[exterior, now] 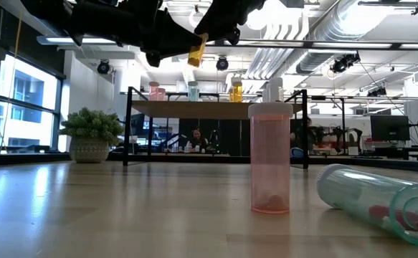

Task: Pick and place medicine bottles onto shelf by color
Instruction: Put the orange pill bottle on the shelf aligned with the other orange pill bottles

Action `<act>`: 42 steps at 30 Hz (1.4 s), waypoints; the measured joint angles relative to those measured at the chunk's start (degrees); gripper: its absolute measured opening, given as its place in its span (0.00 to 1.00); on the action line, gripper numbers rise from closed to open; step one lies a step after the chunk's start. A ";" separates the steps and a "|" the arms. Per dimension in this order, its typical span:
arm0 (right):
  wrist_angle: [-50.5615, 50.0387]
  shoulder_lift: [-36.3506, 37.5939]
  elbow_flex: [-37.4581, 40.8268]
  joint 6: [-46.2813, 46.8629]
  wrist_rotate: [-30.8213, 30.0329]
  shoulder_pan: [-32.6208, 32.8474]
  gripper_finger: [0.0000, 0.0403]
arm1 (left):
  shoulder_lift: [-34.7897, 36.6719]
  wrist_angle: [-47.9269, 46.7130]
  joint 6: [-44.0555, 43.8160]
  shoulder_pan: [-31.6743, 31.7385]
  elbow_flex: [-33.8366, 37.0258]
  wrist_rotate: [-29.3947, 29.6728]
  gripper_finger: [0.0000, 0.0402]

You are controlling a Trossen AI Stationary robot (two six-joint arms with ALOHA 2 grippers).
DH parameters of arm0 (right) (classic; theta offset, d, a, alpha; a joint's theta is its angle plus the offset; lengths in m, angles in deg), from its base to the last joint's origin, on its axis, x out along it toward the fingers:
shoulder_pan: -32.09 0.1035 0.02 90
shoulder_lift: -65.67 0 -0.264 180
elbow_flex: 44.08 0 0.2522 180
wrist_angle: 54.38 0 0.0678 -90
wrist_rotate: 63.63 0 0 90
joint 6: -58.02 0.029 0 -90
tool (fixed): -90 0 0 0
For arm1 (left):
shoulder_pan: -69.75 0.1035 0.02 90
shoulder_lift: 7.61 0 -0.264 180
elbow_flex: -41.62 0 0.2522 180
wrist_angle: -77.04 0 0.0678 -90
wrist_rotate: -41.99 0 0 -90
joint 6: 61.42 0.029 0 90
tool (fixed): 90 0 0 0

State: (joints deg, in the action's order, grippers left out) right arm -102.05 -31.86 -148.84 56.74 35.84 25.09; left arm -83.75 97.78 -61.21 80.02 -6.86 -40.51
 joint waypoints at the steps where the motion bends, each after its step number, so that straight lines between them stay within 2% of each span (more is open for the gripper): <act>1: -0.02 0.00 0.00 0.12 0.00 0.00 0.26 | 0.00 0.00 0.00 0.01 0.00 -0.14 0.24; 12: -0.65 0.00 0.00 1.51 -1.50 0.07 0.26 | 0.00 0.04 0.02 0.05 0.00 0.03 0.46; 17: -1.36 0.00 0.00 1.46 -2.32 0.07 0.26 | 0.00 -0.37 -0.56 0.05 0.00 2.23 0.53; 23: -2.96 1.22 0.00 1.38 -3.53 0.07 0.26 | 0.02 -0.37 -1.65 0.05 0.00 2.30 0.54; 31: -5.45 5.73 0.00 1.33 -10.89 -0.50 0.26 | 0.17 -0.37 -1.99 0.27 -0.02 2.22 0.54; 42: -9.70 13.31 0.00 -0.54 -11.80 -4.66 0.26 | 0.17 -0.37 0.00 0.25 -0.02 5.21 0.54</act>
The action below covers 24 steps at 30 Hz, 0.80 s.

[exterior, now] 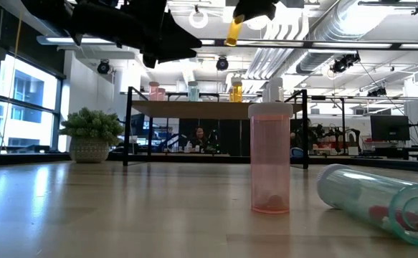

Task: Pick and place medicine bottles onto shelf by color
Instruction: Put the orange pill bottle on the shelf aligned with the other orange pill bottles

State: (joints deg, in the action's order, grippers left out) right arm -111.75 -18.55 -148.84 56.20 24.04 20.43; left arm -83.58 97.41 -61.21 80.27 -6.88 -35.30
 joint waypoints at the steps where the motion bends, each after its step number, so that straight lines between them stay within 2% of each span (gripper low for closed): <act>1: -0.16 0.71 0.00 -0.13 -1.24 -0.41 0.26 | 0.00 0.00 0.01 0.00 0.00 0.02 0.54; 5: -1.12 3.23 0.00 -2.04 -6.81 -2.68 0.26 | 0.00 0.00 0.02 0.00 0.00 0.13 0.54; 8: -1.20 5.06 0.00 -2.23 -8.24 -5.07 0.26 | 0.00 0.02 0.02 0.01 0.00 0.15 0.54; 13: -2.94 4.67 -0.04 -2.06 -8.15 -8.37 0.26 | 0.00 0.02 0.02 0.00 0.00 0.14 0.54; 20: -4.71 -1.92 -0.04 -1.87 -2.43 -9.72 0.26 | 0.00 0.02 0.03 0.00 0.00 0.13 0.54; 24: -5.95 -5.22 0.00 -1.01 -1.89 -9.63 0.26 | 0.00 -0.03 0.04 0.00 0.00 0.13 0.54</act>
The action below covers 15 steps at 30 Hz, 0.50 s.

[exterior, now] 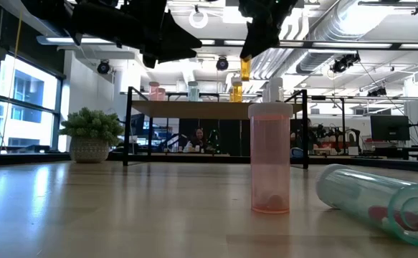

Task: Pick and place medicine bottles onto shelf by color
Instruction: Put the orange pill bottle on the shelf aligned with the other orange pill bottles

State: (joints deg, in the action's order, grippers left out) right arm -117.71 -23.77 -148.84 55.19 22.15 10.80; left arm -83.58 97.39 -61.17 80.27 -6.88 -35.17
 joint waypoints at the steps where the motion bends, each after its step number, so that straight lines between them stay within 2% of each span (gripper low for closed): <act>1: -0.10 -0.38 0.00 0.00 0.22 0.32 0.26 | 0.00 -0.02 0.01 0.00 0.00 0.00 0.54; 5: -0.57 -1.03 0.32 1.33 1.25 1.74 0.26 | 0.00 -0.02 0.01 0.00 0.00 0.00 0.53; 11: 4.17 0.98 8.89 3.78 1.31 3.96 0.26 | 0.00 -0.02 0.01 0.00 0.00 -0.02 0.53; 15: 5.09 1.21 9.14 4.11 1.17 4.15 0.26 | 0.00 0.01 0.01 0.00 0.00 -0.03 0.53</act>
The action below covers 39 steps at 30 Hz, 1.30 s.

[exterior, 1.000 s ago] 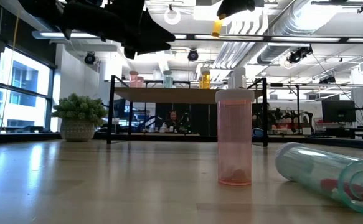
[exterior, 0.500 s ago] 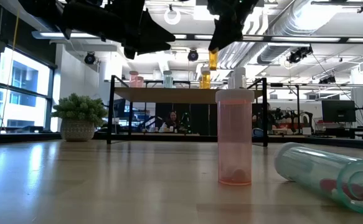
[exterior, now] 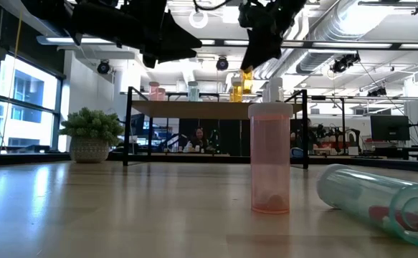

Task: Pick and place medicine bottles onto shelf by color
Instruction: Put the orange pill bottle on the shelf aligned with the other orange pill bottles

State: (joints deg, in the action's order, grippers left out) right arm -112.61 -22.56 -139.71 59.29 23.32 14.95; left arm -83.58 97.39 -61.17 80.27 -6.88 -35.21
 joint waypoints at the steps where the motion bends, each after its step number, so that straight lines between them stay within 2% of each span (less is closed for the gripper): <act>1: 0.83 0.02 -0.33 -0.37 0.00 0.00 0.26 | 0.00 0.00 -0.02 0.00 0.00 -0.01 0.53; 14: 3.45 -1.19 -0.70 -2.79 0.68 -3.37 0.26 | 0.02 0.08 -0.02 0.07 0.00 0.08 0.53; 39: 5.46 -2.88 -0.68 -6.33 1.57 -5.03 0.26 | 0.02 0.04 -0.02 0.33 0.00 0.26 0.53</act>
State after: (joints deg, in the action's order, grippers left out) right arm -107.15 -25.44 -140.38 52.97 24.89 9.92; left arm -83.55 97.43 -61.19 80.60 -6.88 -34.94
